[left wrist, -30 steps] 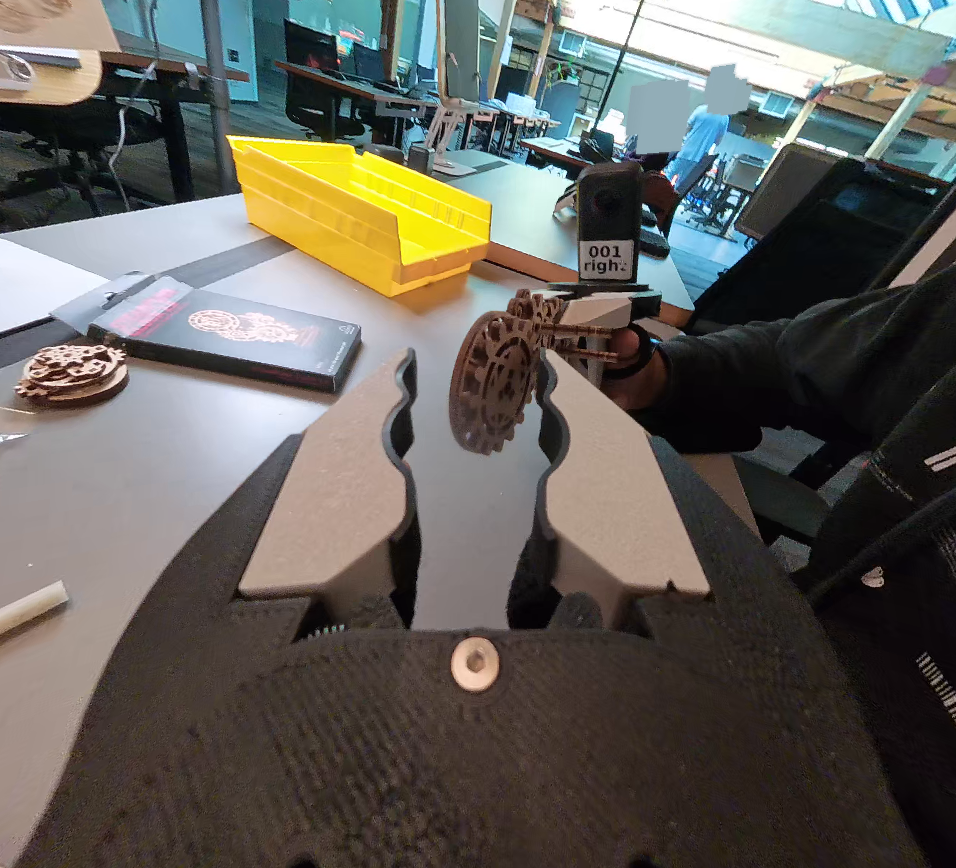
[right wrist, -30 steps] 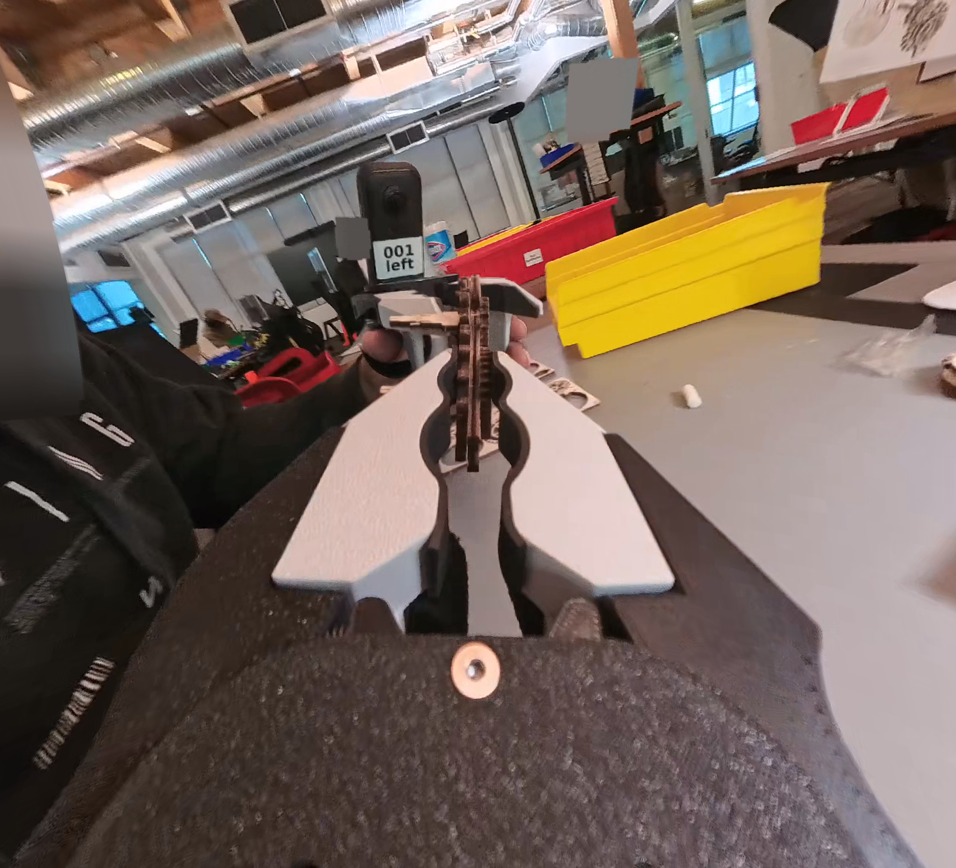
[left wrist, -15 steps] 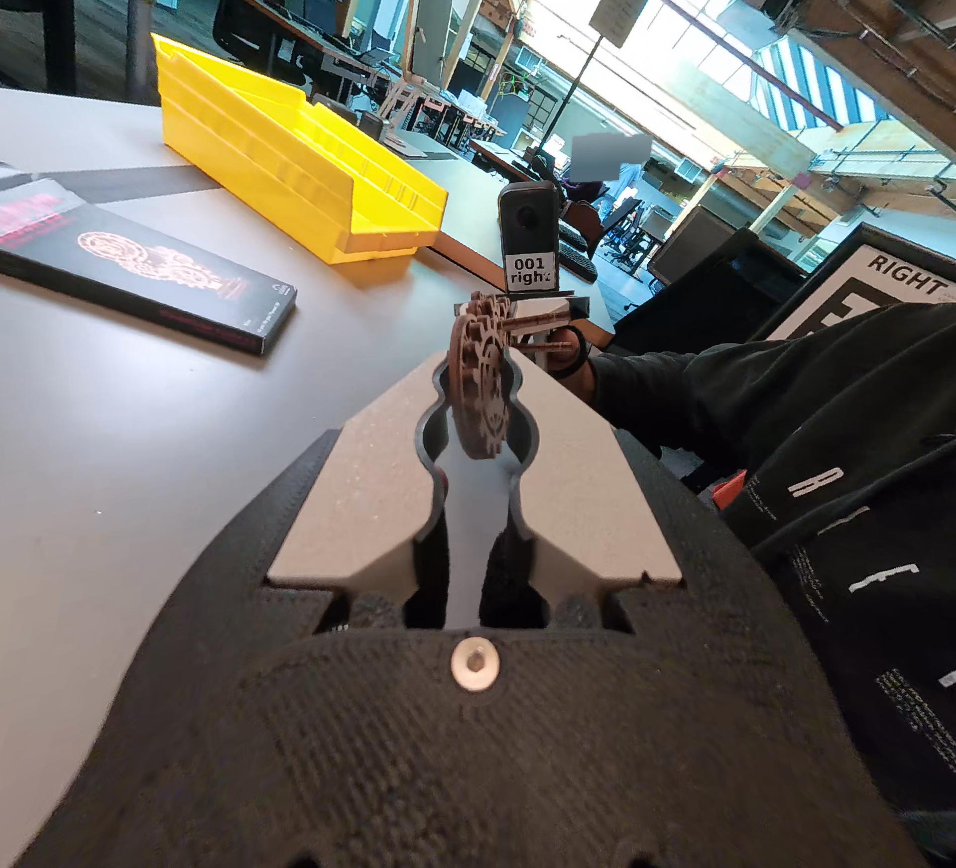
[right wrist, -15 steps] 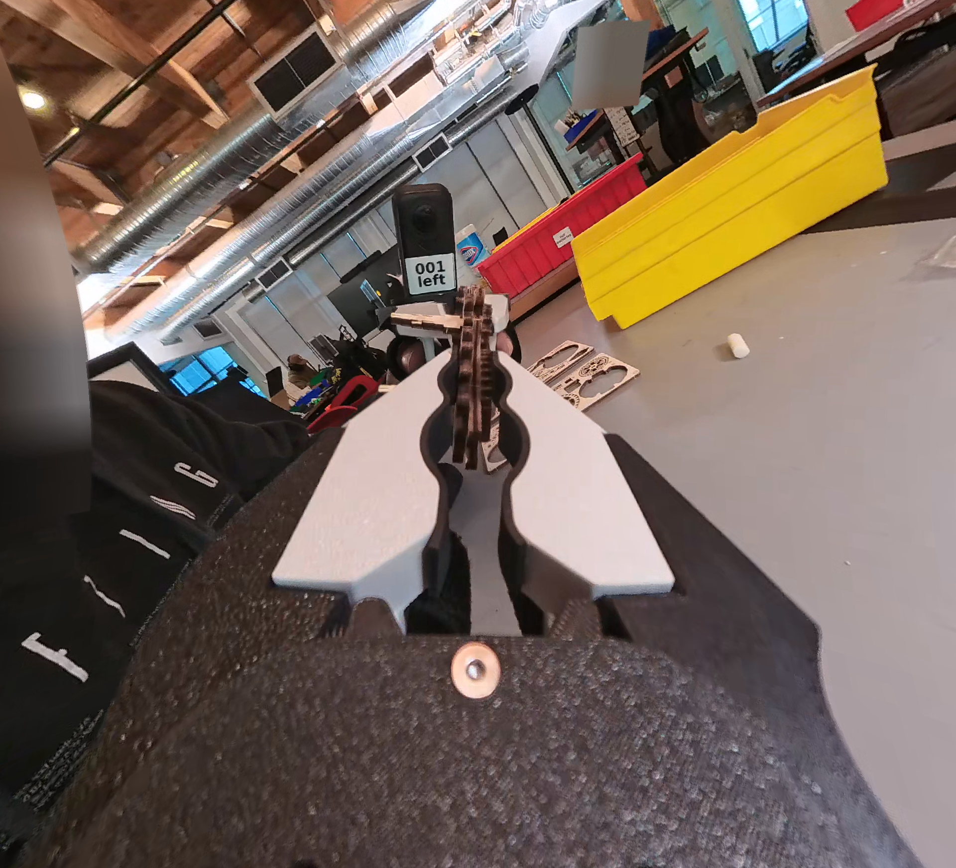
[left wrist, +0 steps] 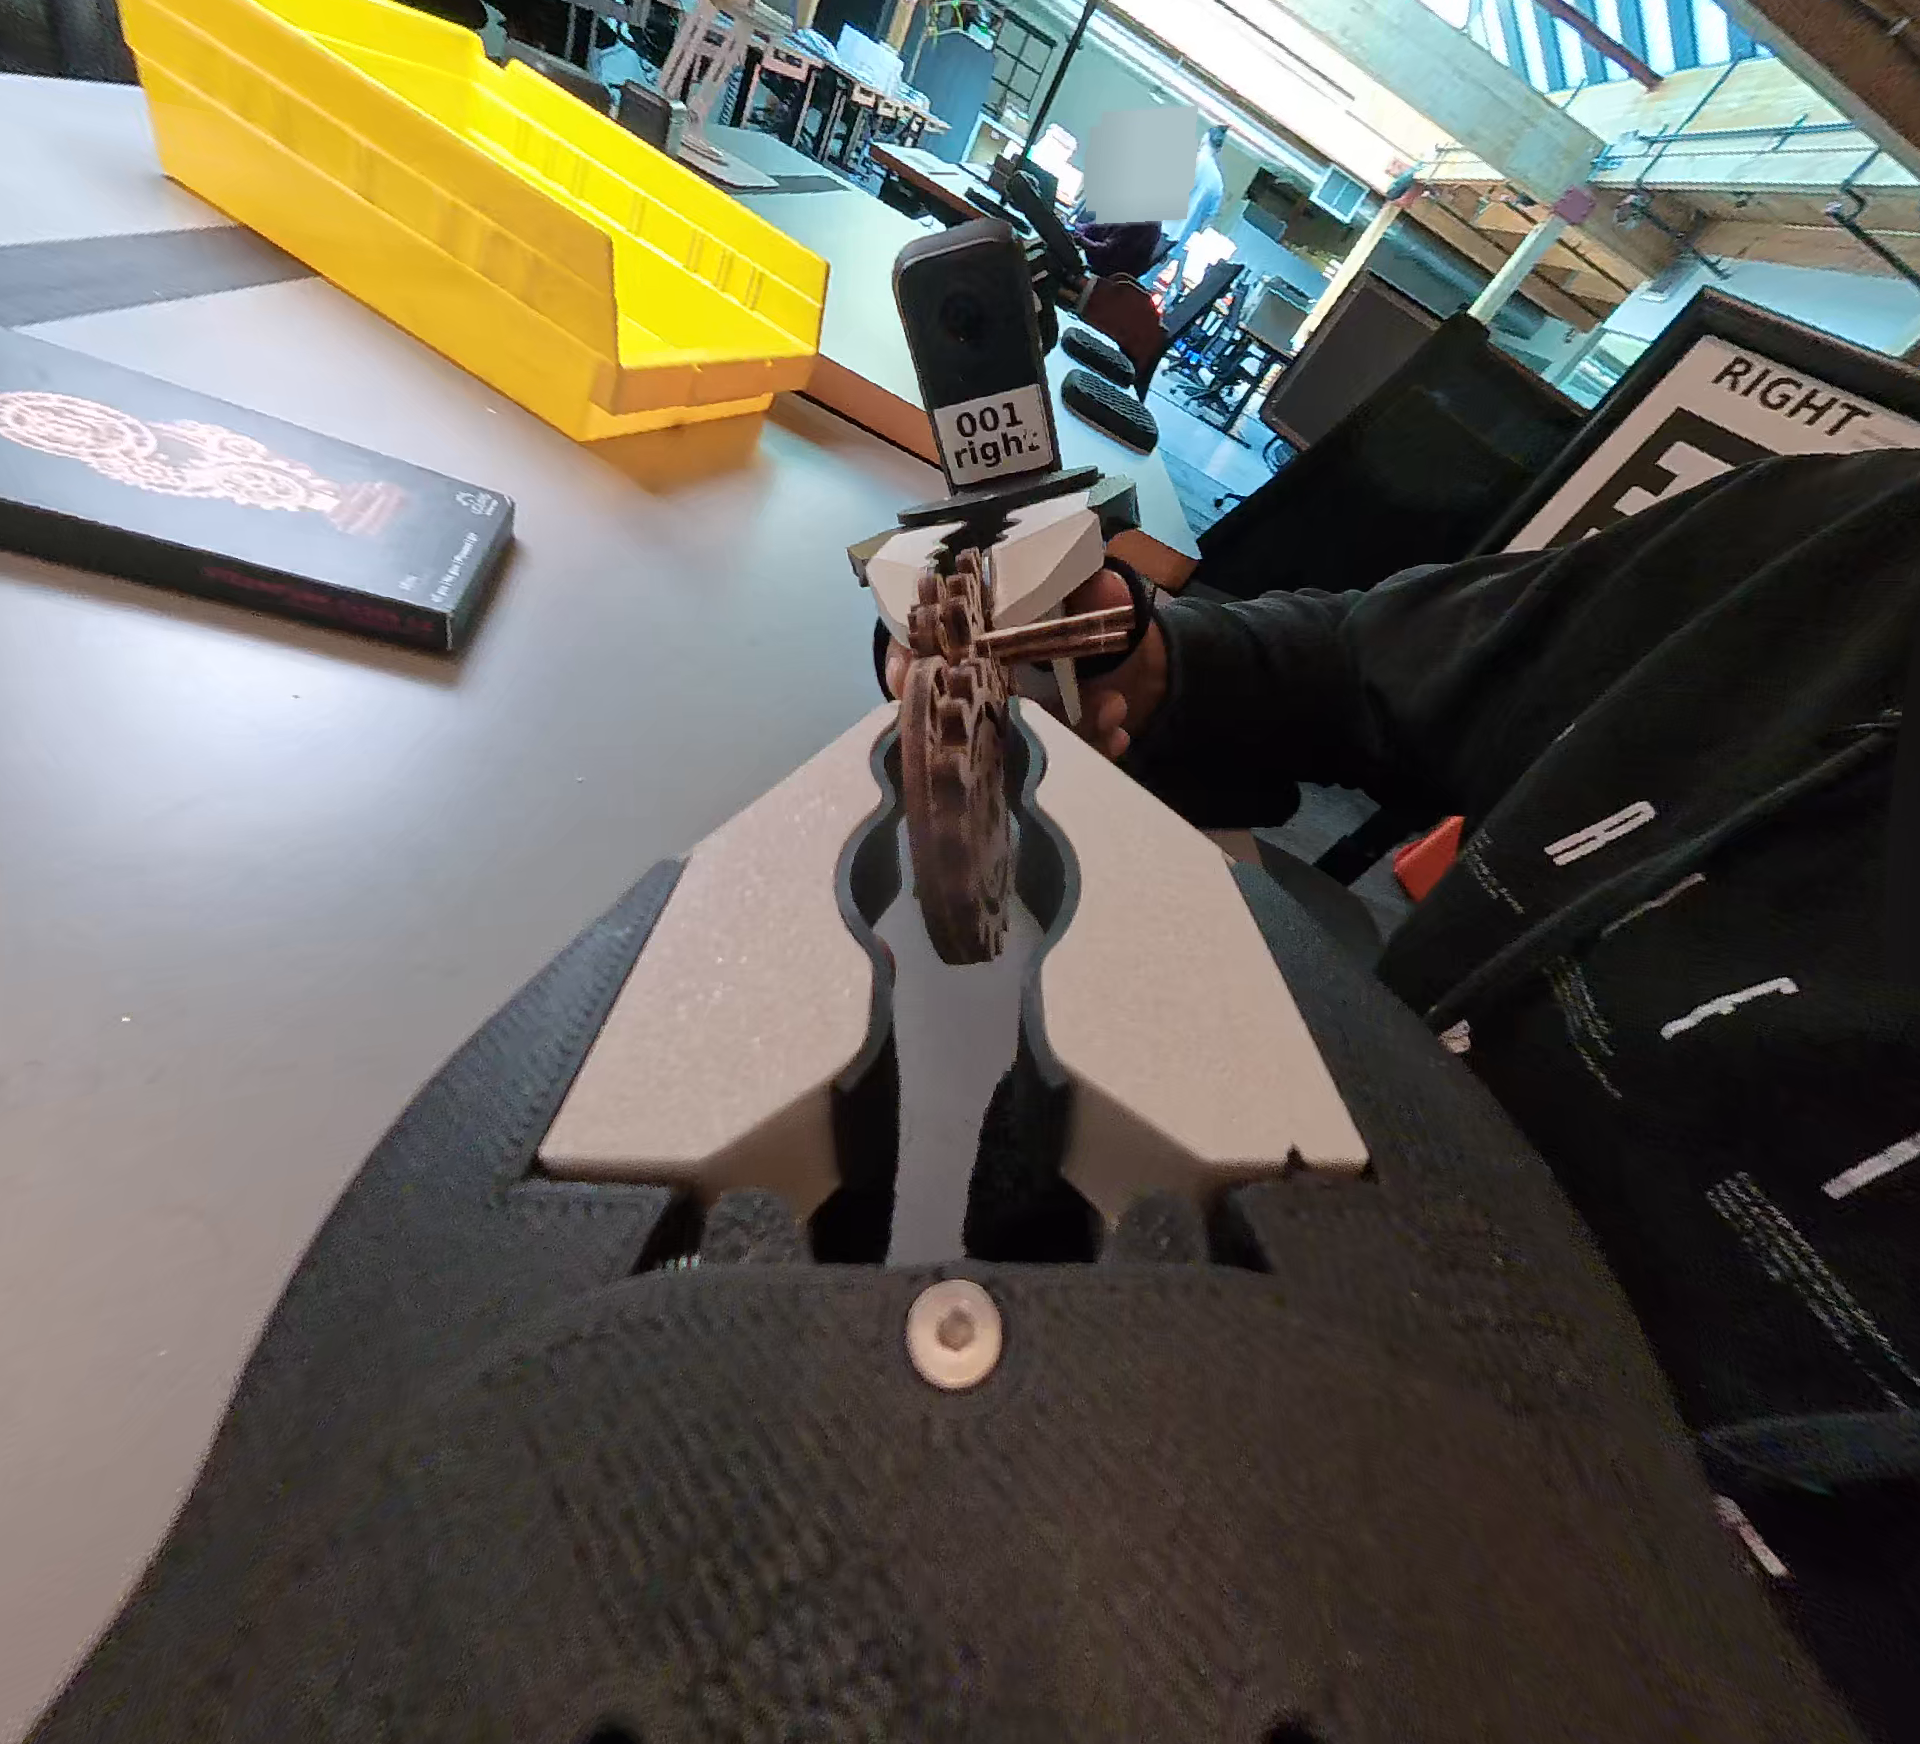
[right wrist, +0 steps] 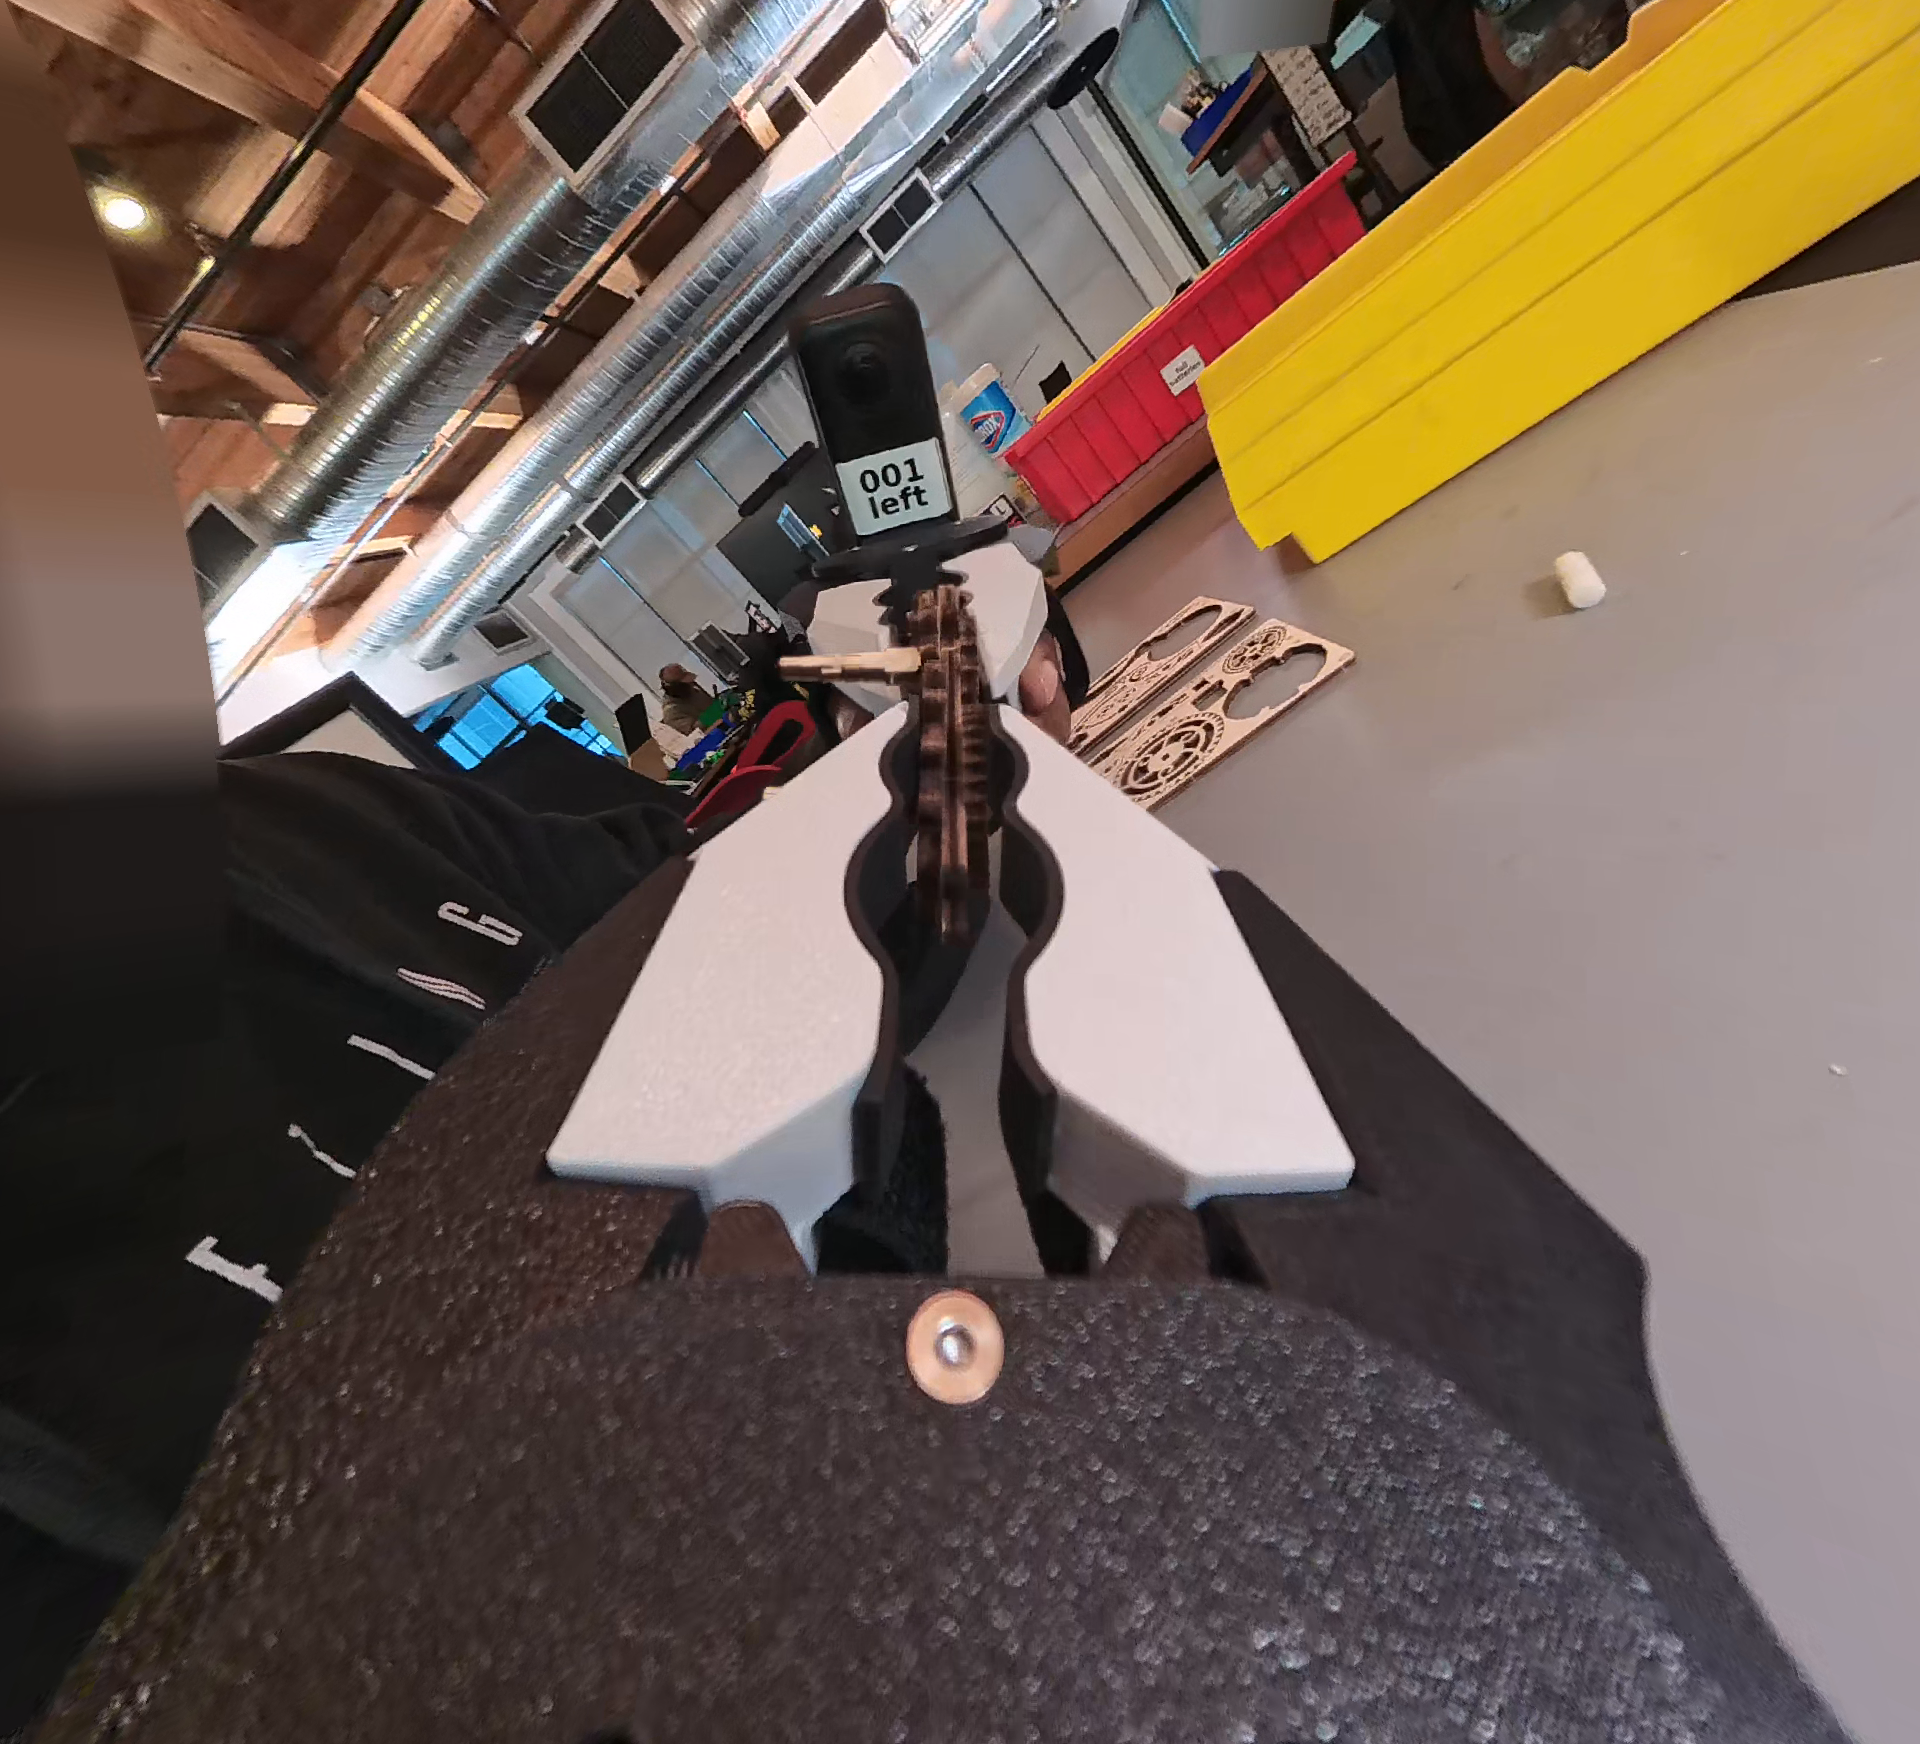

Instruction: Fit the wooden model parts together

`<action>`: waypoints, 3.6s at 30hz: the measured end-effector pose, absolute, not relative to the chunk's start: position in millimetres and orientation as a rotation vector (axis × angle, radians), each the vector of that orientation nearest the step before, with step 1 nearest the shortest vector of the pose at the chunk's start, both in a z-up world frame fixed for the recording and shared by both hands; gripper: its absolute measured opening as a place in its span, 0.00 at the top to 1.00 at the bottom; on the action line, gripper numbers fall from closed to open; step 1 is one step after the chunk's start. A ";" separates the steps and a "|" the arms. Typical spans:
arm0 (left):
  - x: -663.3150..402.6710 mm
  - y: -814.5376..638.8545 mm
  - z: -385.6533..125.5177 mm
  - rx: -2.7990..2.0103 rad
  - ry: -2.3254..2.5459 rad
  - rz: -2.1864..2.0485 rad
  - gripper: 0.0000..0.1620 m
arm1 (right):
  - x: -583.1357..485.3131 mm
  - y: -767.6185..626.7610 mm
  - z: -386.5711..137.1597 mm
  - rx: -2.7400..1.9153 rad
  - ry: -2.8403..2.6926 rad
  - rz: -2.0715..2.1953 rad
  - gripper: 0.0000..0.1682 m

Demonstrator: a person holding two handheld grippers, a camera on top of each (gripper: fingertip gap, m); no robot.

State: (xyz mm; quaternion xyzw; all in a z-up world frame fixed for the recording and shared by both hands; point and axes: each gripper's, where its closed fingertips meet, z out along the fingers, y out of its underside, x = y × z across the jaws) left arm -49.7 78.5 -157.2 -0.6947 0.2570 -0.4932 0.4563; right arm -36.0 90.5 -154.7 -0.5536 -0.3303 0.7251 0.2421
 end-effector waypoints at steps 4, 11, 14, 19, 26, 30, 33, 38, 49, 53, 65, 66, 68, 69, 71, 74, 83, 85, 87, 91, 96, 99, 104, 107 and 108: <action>-47.5 75.2 -163.0 -1.745 0.635 -1.257 0.92 | -36.1 91.0 -156.5 -1.531 -0.914 1.984 0.94; -46.5 72.9 -167.2 -1.755 0.603 -1.332 0.93 | -36.5 89.6 -162.1 -1.573 -0.966 1.995 0.94; -47.4 73.6 -169.6 -1.743 0.553 -1.408 0.93 | -36.3 89.3 -165.2 -1.612 -0.998 2.014 0.94; -53.5 71.8 -175.5 -1.749 0.497 -1.496 0.91 | -27.3 96.2 -171.5 -1.694 -0.977 2.148 0.95; -58.8 92.6 -184.0 -1.786 0.207 -1.602 0.94 | -19.6 132.7 -162.2 -1.604 -0.984 1.907 0.86; -62.3 96.1 -202.7 -1.874 0.062 -1.643 0.94 | 0.4 131.3 -154.0 -1.351 -1.328 1.288 0.84; -59.7 99.6 -224.5 -1.988 0.036 -1.556 0.93 | -3.7 95.3 -182.6 -1.235 -1.663 0.946 0.82; -51.1 102.6 -240.6 -2.090 0.059 -1.434 0.93 | -26.7 84.4 -238.0 -1.219 -1.849 0.577 0.84; -51.3 107.5 -247.4 -2.102 -0.038 -1.408 0.93 | -40.6 98.1 -257.1 -1.268 -1.782 0.436 0.91; -54.0 110.0 -247.3 -2.090 -0.078 -1.413 0.93 | -43.2 100.6 -254.9 -1.219 -1.758 0.374 0.96; -60.7 111.9 -231.7 -1.994 0.038 -1.424 0.93 | -37.3 79.9 -219.7 -1.358 -1.655 0.916 0.92; -59.4 108.7 -226.6 -1.974 0.105 -1.436 0.93 | -32.6 85.3 -210.4 -1.413 -1.596 1.029 0.88; -57.3 102.8 -218.3 -1.937 0.225 -1.437 0.93 | -22.8 98.5 -195.0 -1.473 -1.484 1.209 0.82; -53.8 97.5 -213.9 -1.924 0.296 -1.451 0.93 | -19.2 103.1 -195.7 -1.518 -1.467 1.273 0.78; -45.3 87.6 -207.9 -1.909 0.415 -1.464 0.93 | -16.9 96.4 -202.7 -1.594 -1.483 1.449 0.71; -34.1 72.1 -205.5 -1.903 0.552 -1.501 0.93 | -18.6 70.2 -212.0 -1.624 -1.563 1.687 0.69; -30.1 52.7 -201.5 -1.884 0.716 -1.533 0.93 | -23.6 63.3 -205.5 -1.724 -1.454 1.932 0.78; -25.2 51.5 -203.4 -1.897 0.730 -1.531 0.93 | -28.7 49.3 -217.4 -1.751 -1.550 1.870 0.82; -25.1 54.2 -204.4 -1.904 0.703 -1.532 0.93 | -32.9 38.1 -221.5 -1.749 -1.588 1.873 0.92; -34.1 66.0 -198.9 -1.866 0.561 -1.549 0.88 | -39.1 46.5 -213.6 -1.760 -1.426 1.978 0.92; -35.9 71.1 -193.2 -1.837 0.508 -1.510 0.78 | -43.0 70.9 -197.5 -1.754 -1.146 2.087 0.92; -35.4 75.9 -191.4 -1.824 0.461 -1.479 0.89 | -44.5 70.4 -195.7 -1.741 -1.131 2.097 0.92; -37.7 72.8 -200.8 -1.889 0.464 -1.499 0.95 | -43.0 78.7 -190.2 -1.720 -1.073 2.126 0.88; -37.5 71.2 -202.0 -1.900 0.431 -1.562 0.96 | -44.0 76.4 -200.1 -1.740 -1.153 2.032 0.95; -37.4 70.7 -202.1 -1.901 0.423 -1.583 0.96 | -44.4 75.5 -200.3 -1.736 -1.160 2.020 0.95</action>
